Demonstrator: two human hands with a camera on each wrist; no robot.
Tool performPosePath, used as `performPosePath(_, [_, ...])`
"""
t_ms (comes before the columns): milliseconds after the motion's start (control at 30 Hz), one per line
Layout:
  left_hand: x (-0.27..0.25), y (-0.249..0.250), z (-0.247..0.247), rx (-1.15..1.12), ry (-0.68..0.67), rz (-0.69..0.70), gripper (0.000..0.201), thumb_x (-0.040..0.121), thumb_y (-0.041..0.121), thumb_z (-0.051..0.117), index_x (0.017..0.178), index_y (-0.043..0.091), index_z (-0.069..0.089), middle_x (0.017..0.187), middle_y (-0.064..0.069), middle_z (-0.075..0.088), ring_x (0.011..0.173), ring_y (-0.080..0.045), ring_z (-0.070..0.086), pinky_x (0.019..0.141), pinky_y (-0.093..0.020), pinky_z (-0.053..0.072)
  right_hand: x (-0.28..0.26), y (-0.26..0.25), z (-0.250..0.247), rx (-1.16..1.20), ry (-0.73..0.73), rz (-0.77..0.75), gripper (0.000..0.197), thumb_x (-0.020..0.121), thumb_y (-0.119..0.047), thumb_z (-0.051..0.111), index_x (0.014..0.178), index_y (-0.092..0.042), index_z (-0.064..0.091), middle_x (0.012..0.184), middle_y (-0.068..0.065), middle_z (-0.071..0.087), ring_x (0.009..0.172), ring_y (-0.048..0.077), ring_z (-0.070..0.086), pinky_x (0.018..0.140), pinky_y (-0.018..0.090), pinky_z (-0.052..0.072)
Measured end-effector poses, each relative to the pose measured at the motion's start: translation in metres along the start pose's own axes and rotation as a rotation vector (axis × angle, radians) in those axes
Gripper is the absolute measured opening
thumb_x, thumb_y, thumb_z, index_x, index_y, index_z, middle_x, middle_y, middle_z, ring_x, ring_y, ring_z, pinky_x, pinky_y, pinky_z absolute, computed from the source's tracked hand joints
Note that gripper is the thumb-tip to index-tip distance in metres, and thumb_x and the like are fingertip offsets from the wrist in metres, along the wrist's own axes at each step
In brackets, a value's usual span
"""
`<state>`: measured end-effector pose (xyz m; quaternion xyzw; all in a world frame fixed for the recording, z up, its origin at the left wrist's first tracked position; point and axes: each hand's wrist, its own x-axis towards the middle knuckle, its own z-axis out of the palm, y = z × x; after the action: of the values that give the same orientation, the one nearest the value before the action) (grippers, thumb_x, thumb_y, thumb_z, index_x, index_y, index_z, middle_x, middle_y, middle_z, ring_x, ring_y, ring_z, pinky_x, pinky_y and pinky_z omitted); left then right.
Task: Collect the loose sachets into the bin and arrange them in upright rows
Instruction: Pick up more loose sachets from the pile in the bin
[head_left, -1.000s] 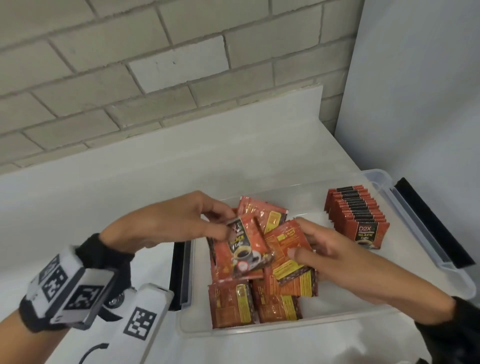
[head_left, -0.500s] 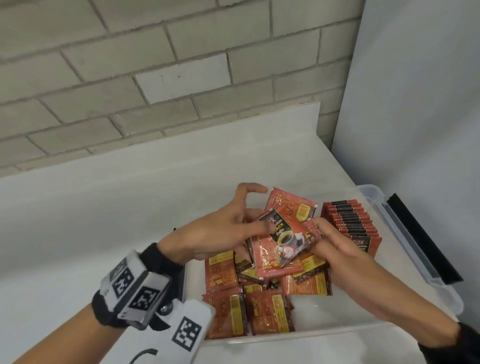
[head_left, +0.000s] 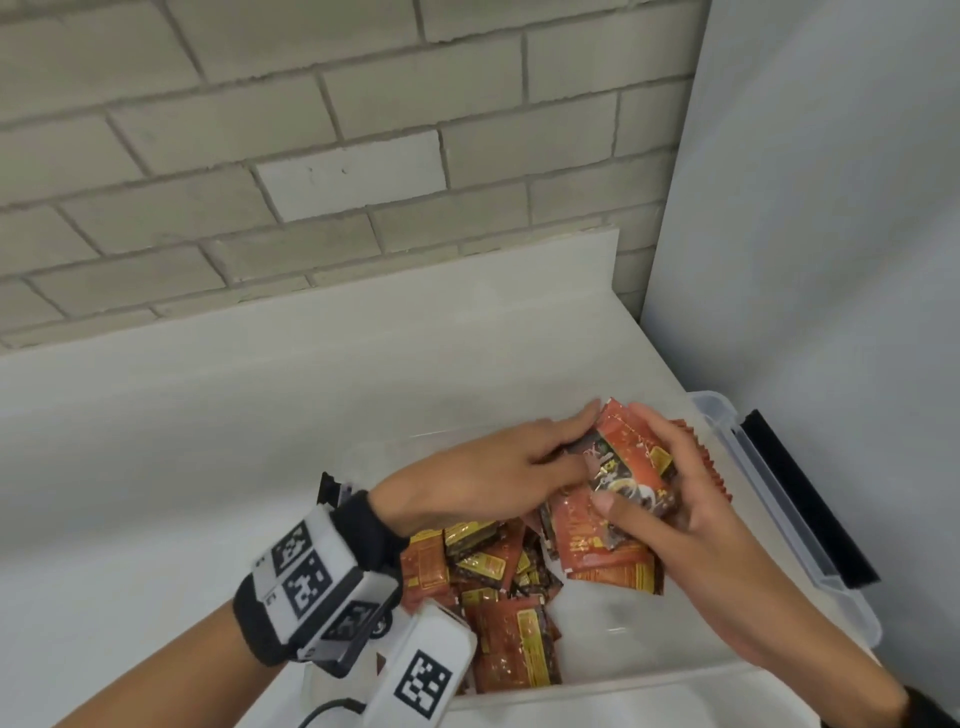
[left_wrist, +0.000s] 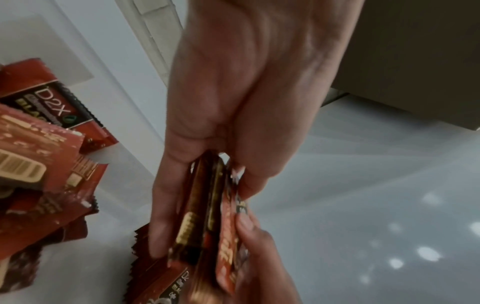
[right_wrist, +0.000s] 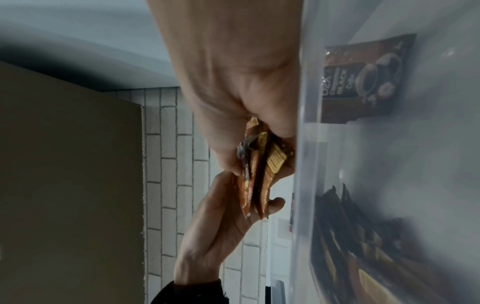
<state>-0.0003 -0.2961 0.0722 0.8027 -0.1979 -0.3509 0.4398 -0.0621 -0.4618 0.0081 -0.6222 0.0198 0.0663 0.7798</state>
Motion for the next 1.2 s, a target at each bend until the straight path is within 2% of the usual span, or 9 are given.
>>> performPosePath(100, [0.003,0.000,0.002,-0.154,0.109,-0.021,0.078,0.093,0.046,0.047,0.152,0.034,-0.003,0.125,0.016,0.050,0.103,-0.003,0.060,0.085,-0.019,0.053,0.006,-0.008,-0.004,-0.021,0.075,-0.107,0.062,0.068,-0.023,0.071,0.122,-0.044,0.051,0.104,-0.015,0.067,0.098,0.013,0.068,0.071,0.030,0.058])
performPosePath(200, [0.006,-0.001,0.002,-0.403,0.188,-0.039,0.094,0.078,0.064,0.050,0.151,0.039,-0.004,0.135,0.006,0.048,0.117,-0.019,0.056,0.088,-0.043,0.055,0.011,-0.020,-0.006,0.003,0.196,-0.228,0.059,0.069,-0.024,0.071,0.121,-0.042,0.049,0.107,-0.013,0.066,0.099,0.013,0.067,0.069,0.029,0.058])
performPosePath(333, [0.017,0.004,0.016,-0.823,0.013,-0.051,0.070,0.082,0.074,0.030,0.141,0.037,0.037,0.136,-0.005,0.054,0.120,-0.034,0.055,0.088,-0.069,0.045,0.013,-0.026,0.002,-0.009,0.229,-0.340,0.054,0.073,-0.027,0.067,0.119,-0.046,0.047,0.111,-0.015,0.065,0.103,0.009,0.066,0.072,0.028,0.058])
performPosePath(467, [0.030,0.008,0.033,-0.927,0.019,0.006,0.064,0.089,0.068,0.026,0.141,0.031,0.035,0.131,-0.008,0.059,0.111,-0.030,0.064,0.089,-0.061,0.048,0.012,-0.022,0.009,-0.057,0.200,-0.350,0.050,0.073,-0.034,0.063,0.118,-0.047,0.047,0.108,-0.022,0.063,0.104,0.004,0.064,0.076,0.025,0.057])
performPosePath(633, [0.038,0.004,0.035,-1.041,0.044,0.056,0.067,0.080,0.061,0.048,0.137,0.027,0.039,0.131,-0.013,0.058,0.112,-0.028,0.063,0.090,-0.047,0.053,0.006,-0.022,0.000,0.017,0.204,-0.282,0.044,0.070,-0.030,0.067,0.112,-0.040,0.055,0.103,-0.007,0.068,0.091,0.013,0.070,0.061,0.031,0.057])
performPosePath(767, [0.039,-0.002,0.039,-1.021,-0.141,0.050,0.072,0.075,0.067,0.041,0.127,0.018,0.053,0.120,-0.012,0.065,0.110,-0.027,0.064,0.095,-0.048,0.048,0.002,-0.024,-0.001,0.039,0.179,-0.240,0.038,0.073,-0.029,0.064,0.108,-0.042,0.058,0.096,-0.007,0.072,0.080,0.013,0.072,0.052,0.028,0.055])
performPosePath(900, [0.040,-0.015,0.031,-0.983,-0.267,0.227,0.040,0.080,0.032,0.074,0.118,0.023,0.066,0.120,-0.013,0.064,0.110,-0.031,0.061,0.094,-0.056,0.045,0.005,-0.017,-0.005,-0.144,0.242,-0.358,0.040,0.077,-0.050,0.071,0.115,-0.043,0.060,0.107,-0.014,0.062,0.099,0.009,0.066,0.069,0.022,0.056])
performPosePath(1000, [0.043,-0.024,0.020,-0.983,-0.233,0.265,0.043,0.076,0.002,0.067,0.114,0.022,0.069,0.123,-0.018,0.061,0.113,-0.037,0.058,0.090,-0.056,0.048,0.008,-0.010,-0.011,-0.350,0.340,-0.376,0.045,0.072,-0.063,0.064,0.115,-0.052,0.055,0.114,-0.022,0.048,0.116,0.006,0.051,0.081,0.017,0.051])
performPosePath(1200, [0.045,-0.033,0.013,-0.998,-0.033,0.250,0.038,0.071,-0.014,0.057,0.089,0.013,0.076,0.102,-0.015,0.071,0.092,-0.027,0.069,0.086,-0.045,0.055,0.010,-0.008,-0.016,-0.103,0.318,-0.287,0.048,0.073,-0.024,0.068,0.116,-0.041,0.053,0.110,-0.014,0.062,0.099,0.000,0.064,0.062,0.021,0.056])
